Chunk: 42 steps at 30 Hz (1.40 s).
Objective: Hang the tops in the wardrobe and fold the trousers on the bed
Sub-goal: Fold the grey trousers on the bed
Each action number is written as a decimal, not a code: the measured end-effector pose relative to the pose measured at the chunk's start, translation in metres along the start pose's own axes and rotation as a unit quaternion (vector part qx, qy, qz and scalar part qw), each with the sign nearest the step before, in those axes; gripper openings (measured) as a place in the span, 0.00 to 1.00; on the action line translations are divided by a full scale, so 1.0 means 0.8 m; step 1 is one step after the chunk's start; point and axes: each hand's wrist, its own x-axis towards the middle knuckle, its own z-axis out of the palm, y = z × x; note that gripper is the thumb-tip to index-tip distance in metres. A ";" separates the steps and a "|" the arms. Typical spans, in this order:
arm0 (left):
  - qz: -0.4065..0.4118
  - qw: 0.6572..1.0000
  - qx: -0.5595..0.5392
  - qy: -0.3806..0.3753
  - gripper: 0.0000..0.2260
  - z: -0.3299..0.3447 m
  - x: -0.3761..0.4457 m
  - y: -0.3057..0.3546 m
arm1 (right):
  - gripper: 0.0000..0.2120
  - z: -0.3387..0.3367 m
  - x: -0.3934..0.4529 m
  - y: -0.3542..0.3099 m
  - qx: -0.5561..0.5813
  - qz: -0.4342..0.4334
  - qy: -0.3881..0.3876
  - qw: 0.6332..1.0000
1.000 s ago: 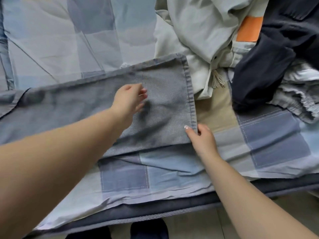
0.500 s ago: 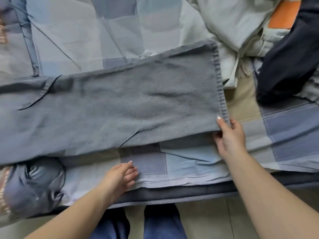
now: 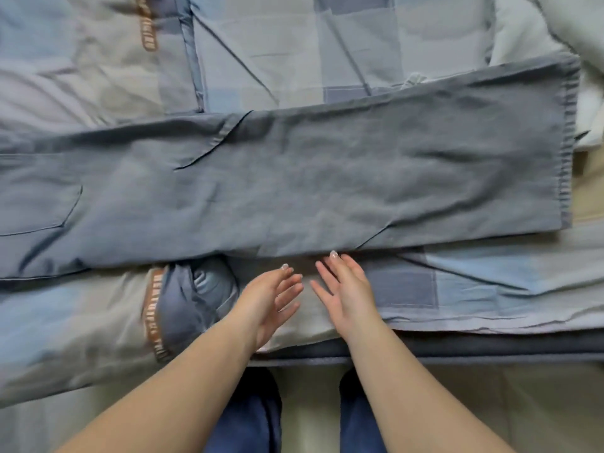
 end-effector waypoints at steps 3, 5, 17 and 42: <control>0.019 1.000 -0.008 0.011 0.03 -0.081 -0.004 0.029 | 0.24 0.056 0.001 0.065 0.000 0.024 -0.012 1.000; 0.029 0.999 -0.015 0.014 0.03 -0.141 -0.008 0.050 | 0.14 0.096 -0.002 0.105 0.010 0.035 -0.024 0.999; 0.067 0.992 -0.104 0.020 0.05 -0.363 0.012 0.154 | 0.06 0.272 -0.024 0.195 -0.435 -0.074 -0.126 0.889; 0.113 0.935 -0.332 0.054 0.03 -0.494 0.045 0.182 | 0.09 0.289 -0.061 0.295 -0.367 0.020 -0.138 0.920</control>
